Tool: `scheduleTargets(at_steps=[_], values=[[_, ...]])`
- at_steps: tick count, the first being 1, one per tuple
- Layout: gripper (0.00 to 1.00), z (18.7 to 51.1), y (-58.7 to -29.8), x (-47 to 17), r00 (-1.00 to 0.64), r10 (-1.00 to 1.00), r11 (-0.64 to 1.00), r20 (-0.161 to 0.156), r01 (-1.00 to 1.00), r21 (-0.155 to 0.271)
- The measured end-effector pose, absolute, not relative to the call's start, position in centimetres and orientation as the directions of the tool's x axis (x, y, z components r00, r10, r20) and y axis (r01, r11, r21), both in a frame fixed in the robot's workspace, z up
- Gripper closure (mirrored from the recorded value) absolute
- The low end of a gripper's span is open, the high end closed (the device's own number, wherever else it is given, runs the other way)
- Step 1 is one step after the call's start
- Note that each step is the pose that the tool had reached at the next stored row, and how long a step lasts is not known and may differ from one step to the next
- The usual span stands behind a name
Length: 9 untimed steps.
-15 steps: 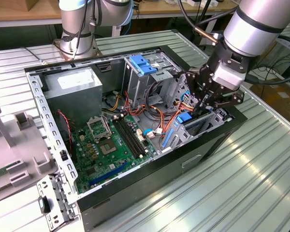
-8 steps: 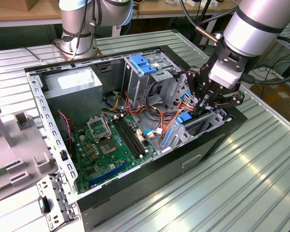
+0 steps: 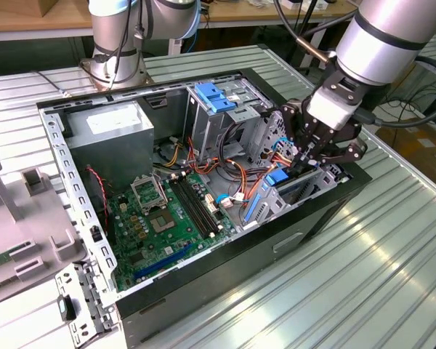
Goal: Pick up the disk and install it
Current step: 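Insert the first disk wire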
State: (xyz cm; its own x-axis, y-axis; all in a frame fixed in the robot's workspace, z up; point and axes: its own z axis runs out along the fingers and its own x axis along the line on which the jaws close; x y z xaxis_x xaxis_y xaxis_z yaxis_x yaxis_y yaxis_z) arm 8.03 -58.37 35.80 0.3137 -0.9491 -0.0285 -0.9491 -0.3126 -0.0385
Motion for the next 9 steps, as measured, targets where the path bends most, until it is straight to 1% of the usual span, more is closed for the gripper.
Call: scheduleTargets(at_steps=[9], values=[[0.83,35.76,-58.37,8.03,0.217,-0.976,-0.216,-0.029,-0.976,-0.039]])
